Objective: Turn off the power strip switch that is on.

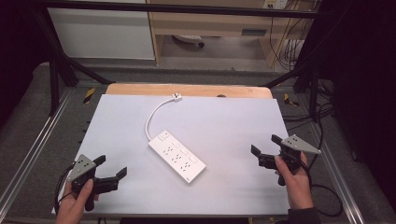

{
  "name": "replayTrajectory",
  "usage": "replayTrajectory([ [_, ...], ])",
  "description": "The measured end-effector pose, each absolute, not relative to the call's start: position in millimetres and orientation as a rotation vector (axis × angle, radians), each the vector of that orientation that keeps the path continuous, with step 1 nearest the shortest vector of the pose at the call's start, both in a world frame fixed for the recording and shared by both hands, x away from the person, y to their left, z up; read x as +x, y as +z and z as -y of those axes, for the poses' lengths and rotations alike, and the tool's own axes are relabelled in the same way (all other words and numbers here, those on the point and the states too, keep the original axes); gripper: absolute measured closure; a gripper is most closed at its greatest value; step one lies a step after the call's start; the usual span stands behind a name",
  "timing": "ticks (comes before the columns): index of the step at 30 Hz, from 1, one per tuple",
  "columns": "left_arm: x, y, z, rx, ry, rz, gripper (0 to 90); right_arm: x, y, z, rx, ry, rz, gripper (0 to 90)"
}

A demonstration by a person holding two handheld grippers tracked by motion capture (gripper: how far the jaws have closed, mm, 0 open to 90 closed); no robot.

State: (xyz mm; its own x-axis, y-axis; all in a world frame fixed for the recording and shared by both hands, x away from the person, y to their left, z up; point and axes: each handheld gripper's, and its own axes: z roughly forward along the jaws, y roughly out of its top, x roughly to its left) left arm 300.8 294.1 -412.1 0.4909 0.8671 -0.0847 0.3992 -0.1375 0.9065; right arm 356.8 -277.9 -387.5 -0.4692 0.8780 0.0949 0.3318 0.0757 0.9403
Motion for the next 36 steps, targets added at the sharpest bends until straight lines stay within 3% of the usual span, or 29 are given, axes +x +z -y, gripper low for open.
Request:
replayTrajectory([
  [19, 300, -412, -294, 1.740, 0.586, -1.075, 5.2, 369, -421, 285, 1.239, 1.332, -1.864, 3.8],
  [36, 300, -412, -293, 1.748, 0.587, -1.070, 5.2, 383, -447, 264, 1.270, 1.183, -1.994, 3.9],
])
